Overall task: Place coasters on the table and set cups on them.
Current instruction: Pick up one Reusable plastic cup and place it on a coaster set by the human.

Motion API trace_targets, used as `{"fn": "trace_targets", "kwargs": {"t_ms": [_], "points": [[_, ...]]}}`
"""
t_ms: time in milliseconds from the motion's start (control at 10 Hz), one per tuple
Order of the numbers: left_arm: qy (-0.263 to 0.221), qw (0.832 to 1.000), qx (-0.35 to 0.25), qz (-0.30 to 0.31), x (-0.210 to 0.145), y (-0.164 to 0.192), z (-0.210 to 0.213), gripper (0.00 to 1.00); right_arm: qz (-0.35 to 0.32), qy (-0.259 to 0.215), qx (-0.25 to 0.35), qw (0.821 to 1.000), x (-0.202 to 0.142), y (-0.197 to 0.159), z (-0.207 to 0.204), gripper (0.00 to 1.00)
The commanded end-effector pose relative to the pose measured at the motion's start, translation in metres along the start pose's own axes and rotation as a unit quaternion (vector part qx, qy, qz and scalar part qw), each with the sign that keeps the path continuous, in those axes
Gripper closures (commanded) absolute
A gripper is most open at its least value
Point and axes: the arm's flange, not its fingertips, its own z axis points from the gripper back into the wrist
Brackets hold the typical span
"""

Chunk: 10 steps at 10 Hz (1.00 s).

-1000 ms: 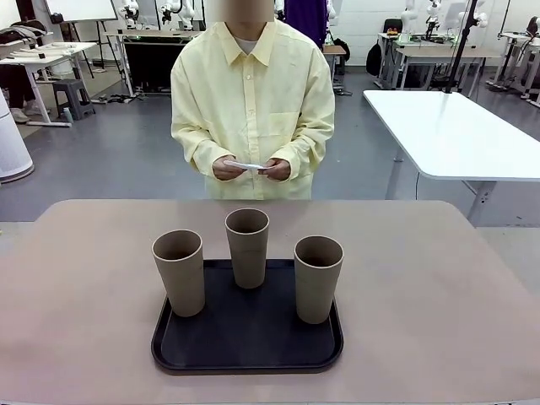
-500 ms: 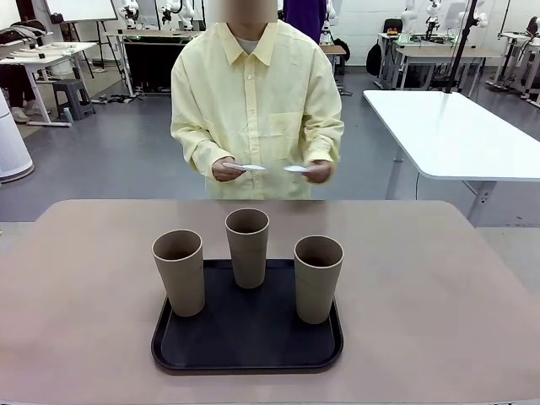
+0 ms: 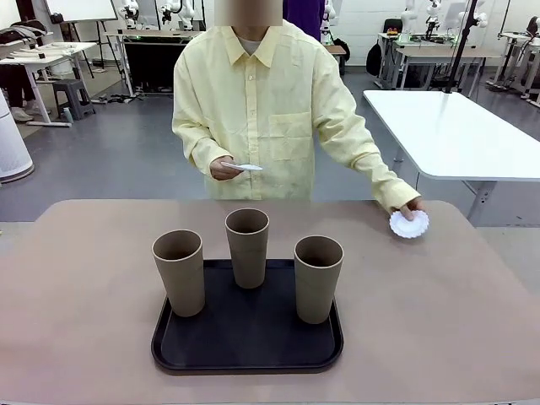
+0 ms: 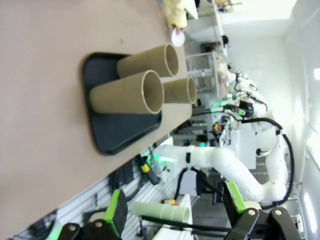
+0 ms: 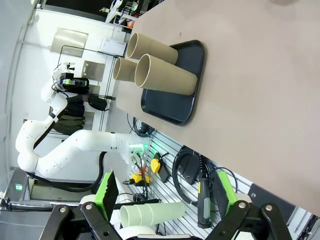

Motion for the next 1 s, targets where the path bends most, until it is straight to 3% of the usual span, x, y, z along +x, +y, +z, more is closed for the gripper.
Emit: {"fn": "trace_targets", "kwargs": {"t_ms": [0,900], "points": [[0.0,1.0,-0.004,-0.004,-0.0004,0.0,0.0007,0.0,0.0,-0.001,0.006,1.0,0.0007,-0.0007,0.0,0.0],[0.0,1.0,-0.004,-0.004,-0.0004,0.0,0.0007,0.0,0.0,-0.001,0.006,1.0,0.0007,-0.0007,0.0,0.0]]}}
